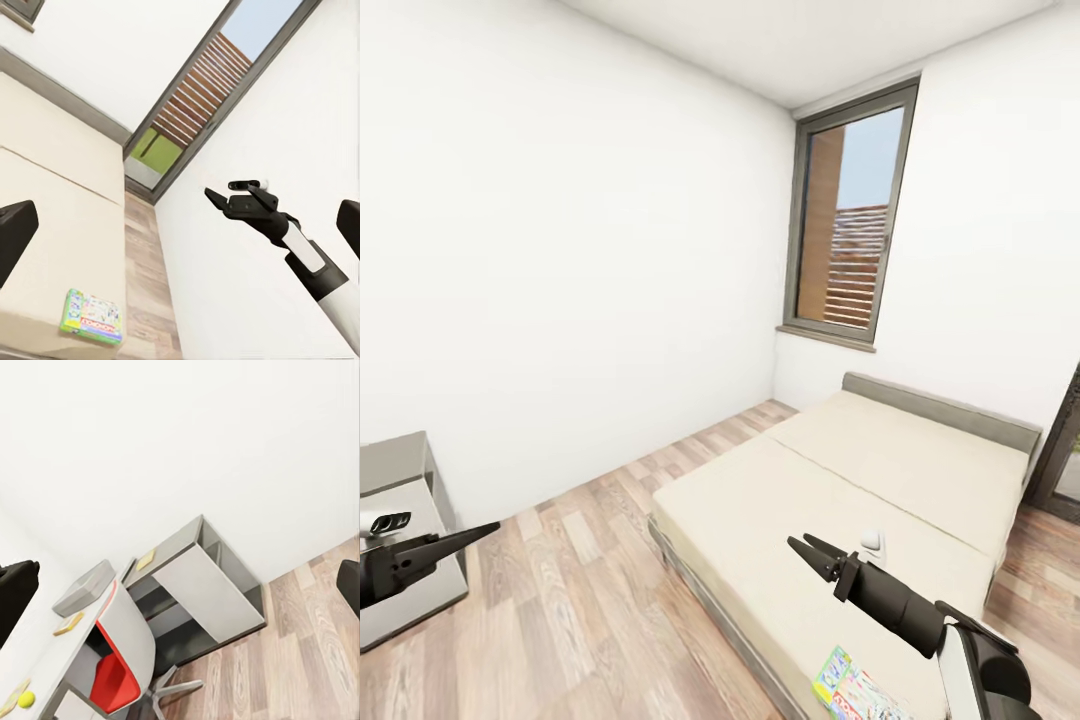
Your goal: Put all the toys in the child's room - the three board games (two on the bed and one on the table), the two jigsaw puzzles on the table, and the tennis ball on the table - inside the toy box on the table in the child's room.
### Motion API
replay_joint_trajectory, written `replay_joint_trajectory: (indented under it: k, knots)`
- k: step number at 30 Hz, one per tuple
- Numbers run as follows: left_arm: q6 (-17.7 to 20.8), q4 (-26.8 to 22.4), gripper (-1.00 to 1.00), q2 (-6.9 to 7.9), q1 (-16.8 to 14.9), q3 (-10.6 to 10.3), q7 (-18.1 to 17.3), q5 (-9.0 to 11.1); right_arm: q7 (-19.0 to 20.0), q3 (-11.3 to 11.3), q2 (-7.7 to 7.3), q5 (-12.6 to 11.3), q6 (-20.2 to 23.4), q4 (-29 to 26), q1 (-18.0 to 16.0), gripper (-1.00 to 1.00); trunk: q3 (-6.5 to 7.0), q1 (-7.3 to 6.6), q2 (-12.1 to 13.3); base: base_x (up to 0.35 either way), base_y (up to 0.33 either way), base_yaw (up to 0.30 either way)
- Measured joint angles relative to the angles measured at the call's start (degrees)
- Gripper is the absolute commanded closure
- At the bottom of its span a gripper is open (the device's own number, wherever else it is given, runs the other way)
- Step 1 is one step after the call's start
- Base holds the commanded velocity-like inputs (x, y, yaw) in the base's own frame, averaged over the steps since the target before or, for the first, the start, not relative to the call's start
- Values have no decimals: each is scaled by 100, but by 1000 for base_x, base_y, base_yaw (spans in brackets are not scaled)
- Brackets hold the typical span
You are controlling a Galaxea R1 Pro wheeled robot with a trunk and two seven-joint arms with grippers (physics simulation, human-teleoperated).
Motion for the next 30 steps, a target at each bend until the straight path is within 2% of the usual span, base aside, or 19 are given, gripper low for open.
replay_joint_trajectory:
  k: [30]
  knots:
    - [0, 0, -100, -4, 0, 0, 0, -4, -6, 0, -7, 7, 0, 104, 0, -100, 153, 0, 0, 10, 6, -255]
